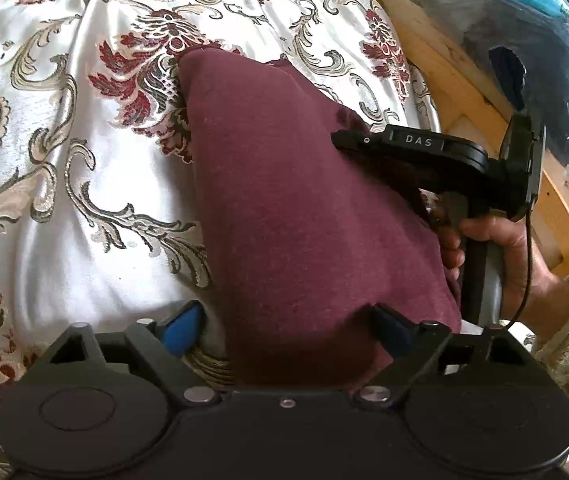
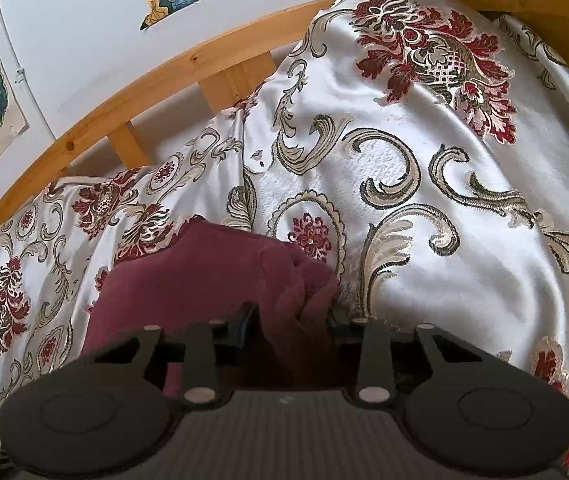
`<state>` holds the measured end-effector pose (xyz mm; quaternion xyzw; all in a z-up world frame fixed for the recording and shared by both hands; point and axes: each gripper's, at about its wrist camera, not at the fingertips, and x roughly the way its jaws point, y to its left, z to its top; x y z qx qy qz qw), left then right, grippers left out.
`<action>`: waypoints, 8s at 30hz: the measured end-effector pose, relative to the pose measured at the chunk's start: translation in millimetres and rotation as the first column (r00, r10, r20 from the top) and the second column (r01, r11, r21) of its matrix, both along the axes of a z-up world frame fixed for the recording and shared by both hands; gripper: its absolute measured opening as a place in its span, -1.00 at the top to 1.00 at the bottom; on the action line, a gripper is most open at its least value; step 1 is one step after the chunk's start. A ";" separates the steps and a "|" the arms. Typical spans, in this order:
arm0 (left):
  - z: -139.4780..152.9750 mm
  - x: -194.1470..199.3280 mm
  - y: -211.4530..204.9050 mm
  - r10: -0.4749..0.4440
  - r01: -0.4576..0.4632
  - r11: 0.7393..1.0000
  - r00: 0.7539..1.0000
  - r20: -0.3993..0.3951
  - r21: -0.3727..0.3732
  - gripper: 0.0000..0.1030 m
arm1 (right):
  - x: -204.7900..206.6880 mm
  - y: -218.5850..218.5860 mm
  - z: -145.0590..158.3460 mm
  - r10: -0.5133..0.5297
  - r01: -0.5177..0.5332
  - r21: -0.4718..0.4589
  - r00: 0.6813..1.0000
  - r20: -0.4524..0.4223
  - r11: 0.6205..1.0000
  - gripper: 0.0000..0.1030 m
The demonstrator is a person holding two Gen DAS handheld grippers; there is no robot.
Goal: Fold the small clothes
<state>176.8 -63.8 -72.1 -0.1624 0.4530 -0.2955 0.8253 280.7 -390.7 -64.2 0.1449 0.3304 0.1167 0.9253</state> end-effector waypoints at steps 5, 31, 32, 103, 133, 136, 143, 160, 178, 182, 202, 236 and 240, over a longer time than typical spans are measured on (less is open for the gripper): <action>-3.0 4.4 2.1 -0.008 0.006 0.999 0.999 -0.048 -0.053 -0.49 | -3.7 1.9 1.6 0.000 0.000 -0.011 1.000 0.012 1.000 0.36; 36.3 -13.2 -7.7 -0.024 0.016 0.998 0.992 0.121 0.061 0.16 | -35.7 25.1 46.2 0.045 -0.044 -0.009 0.983 0.177 0.999 0.70; 41.4 -14.1 -6.7 -0.025 0.013 0.997 0.988 0.149 0.076 0.16 | -36.2 28.0 52.3 0.050 -0.050 -0.002 0.980 0.192 0.999 0.70; 32.9 73.6 134.9 0.414 -0.426 0.902 0.900 0.139 0.069 -0.41 | 196.9 239.5 63.0 0.267 -0.216 -0.330 0.957 0.116 0.919 0.81; 168.1 -24.4 99.1 0.454 -0.573 0.810 0.750 0.481 0.129 -0.98 | -51.1 181.8 157.9 0.208 -0.099 -0.261 0.877 0.433 0.960 -1.00; 185.5 -44.8 97.8 0.438 -0.581 0.801 0.734 0.519 0.144 -0.99 | -79.6 175.5 161.3 0.178 -0.075 -0.233 0.870 0.459 0.970 -1.00; 202.2 -96.5 96.6 0.394 -0.604 0.767 0.709 0.585 0.216 -0.99 | -138.1 171.4 171.1 0.193 -0.075 -0.244 0.839 0.509 0.967 -1.00; 165.8 -165.6 88.5 0.363 -0.563 0.785 0.758 0.542 0.260 -0.99 | -218.7 163.1 136.3 0.148 -0.032 -0.243 0.866 0.478 0.970 -1.00; 94.5 -160.0 96.0 0.452 -0.631 0.734 0.729 0.515 0.249 -0.99 | -231.4 159.5 57.6 -0.037 0.128 -0.191 0.909 0.416 0.973 -1.00; 84.9 -154.2 97.0 0.447 -0.629 0.722 0.743 0.498 0.289 -0.99 | -227.4 157.8 42.3 -0.046 0.131 -0.202 0.924 0.379 0.971 -1.00; 70.8 -145.7 91.6 0.403 -0.586 0.740 0.780 0.479 0.331 -0.99 | -216.7 165.9 22.8 -0.020 0.102 -0.238 0.946 0.323 0.966 -1.00; 69.0 -145.2 93.9 0.412 -0.587 0.739 0.782 0.467 0.330 -0.99 | -212.9 168.8 21.2 0.001 0.082 -0.255 0.951 0.308 0.963 -1.00; 69.0 -145.2 93.7 0.413 -0.588 0.739 0.782 0.468 0.330 -0.99 | -213.0 168.6 20.3 0.000 0.082 -0.253 0.952 0.306 0.964 -1.00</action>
